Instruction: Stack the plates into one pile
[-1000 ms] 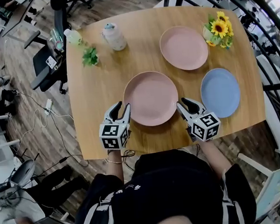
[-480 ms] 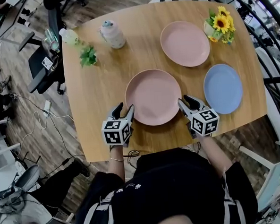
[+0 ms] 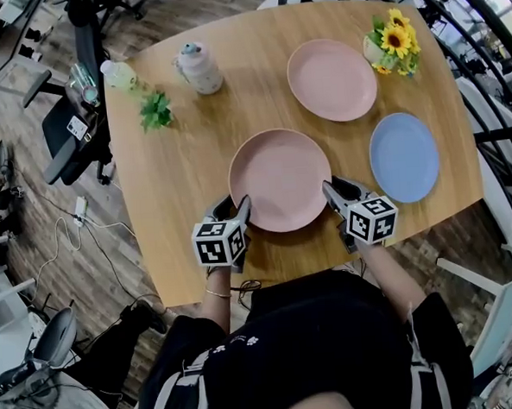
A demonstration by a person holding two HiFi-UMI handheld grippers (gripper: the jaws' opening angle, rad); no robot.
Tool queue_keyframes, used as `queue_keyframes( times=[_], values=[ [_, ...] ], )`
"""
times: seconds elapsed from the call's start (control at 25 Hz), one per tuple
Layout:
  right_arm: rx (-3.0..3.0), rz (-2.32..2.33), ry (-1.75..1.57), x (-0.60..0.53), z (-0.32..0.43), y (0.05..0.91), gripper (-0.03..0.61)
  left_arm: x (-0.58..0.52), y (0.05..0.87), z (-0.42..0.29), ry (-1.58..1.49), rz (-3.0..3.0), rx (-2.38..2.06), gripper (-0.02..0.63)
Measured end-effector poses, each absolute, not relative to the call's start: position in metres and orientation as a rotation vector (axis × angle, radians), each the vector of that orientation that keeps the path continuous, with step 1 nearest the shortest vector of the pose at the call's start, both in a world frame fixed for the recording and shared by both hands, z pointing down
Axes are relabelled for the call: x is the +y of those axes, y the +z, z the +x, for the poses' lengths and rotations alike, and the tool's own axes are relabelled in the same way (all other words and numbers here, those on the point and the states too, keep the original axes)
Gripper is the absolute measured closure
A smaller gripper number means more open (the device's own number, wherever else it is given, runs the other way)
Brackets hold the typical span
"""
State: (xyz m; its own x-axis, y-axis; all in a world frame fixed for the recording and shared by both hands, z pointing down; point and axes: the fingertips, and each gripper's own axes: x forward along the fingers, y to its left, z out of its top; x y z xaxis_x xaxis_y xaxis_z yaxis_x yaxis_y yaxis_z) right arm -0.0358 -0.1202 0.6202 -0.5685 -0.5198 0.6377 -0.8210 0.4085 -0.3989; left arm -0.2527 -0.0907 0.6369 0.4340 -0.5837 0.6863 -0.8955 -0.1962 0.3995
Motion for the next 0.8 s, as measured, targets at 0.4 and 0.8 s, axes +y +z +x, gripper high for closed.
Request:
queue_keyframes(
  times=[0.4, 0.8],
  values=[
    [-2.22, 1.243, 0.994, -0.119, -0.033, 0.606, 0.497, -0.093, 0.628, -0.253, 0.511, 1.882, -1.257, 0.509],
    [-2.279, 1.301, 0.989, -0.124, -0.013, 0.587, 0.499, -0.103, 0.612, -0.234, 0.473, 1.917, -1.254, 0.509]
  ],
)
